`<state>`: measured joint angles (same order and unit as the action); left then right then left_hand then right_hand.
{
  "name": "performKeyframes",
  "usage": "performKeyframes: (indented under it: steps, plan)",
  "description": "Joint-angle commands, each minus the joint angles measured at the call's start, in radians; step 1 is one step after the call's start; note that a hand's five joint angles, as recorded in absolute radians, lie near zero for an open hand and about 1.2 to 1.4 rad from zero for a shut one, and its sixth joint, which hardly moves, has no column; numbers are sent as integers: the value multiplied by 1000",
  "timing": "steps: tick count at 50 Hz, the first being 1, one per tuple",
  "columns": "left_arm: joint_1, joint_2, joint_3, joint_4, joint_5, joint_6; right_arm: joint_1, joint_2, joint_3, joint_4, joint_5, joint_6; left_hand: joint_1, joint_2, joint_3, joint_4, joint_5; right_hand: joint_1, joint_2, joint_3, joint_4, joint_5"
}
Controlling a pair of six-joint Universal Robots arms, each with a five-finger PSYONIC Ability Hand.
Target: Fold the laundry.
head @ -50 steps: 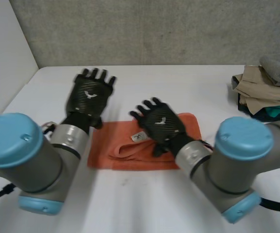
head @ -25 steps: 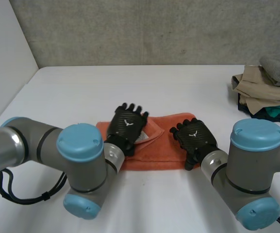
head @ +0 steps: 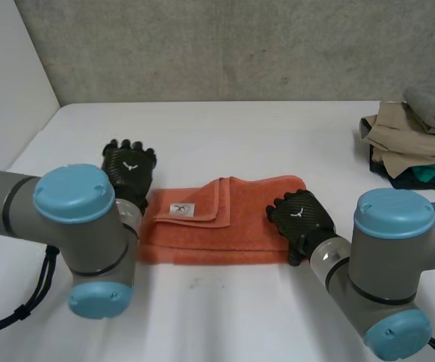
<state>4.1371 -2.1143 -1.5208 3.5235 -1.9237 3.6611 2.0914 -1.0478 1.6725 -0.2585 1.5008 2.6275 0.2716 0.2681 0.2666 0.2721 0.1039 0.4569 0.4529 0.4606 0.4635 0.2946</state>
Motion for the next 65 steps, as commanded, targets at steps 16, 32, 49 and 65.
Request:
performKeyframes:
  steps: [16,32,49,65]
  plan:
    - [-71,-182,161,-6,267,5,-7,2,16,4,13,-47,36,39,41,35,29,165,169,162,159,153]
    - [80,-262,329,-14,8,11,-17,2,16,-2,15,-60,106,110,111,106,99,247,251,244,241,235]
    - [-50,-72,77,-15,216,1,-39,9,19,-8,78,-136,80,83,85,79,73,371,375,367,364,359]
    - [-35,-231,205,-15,282,7,-33,8,26,-7,75,-136,83,86,88,82,76,371,375,367,364,359]
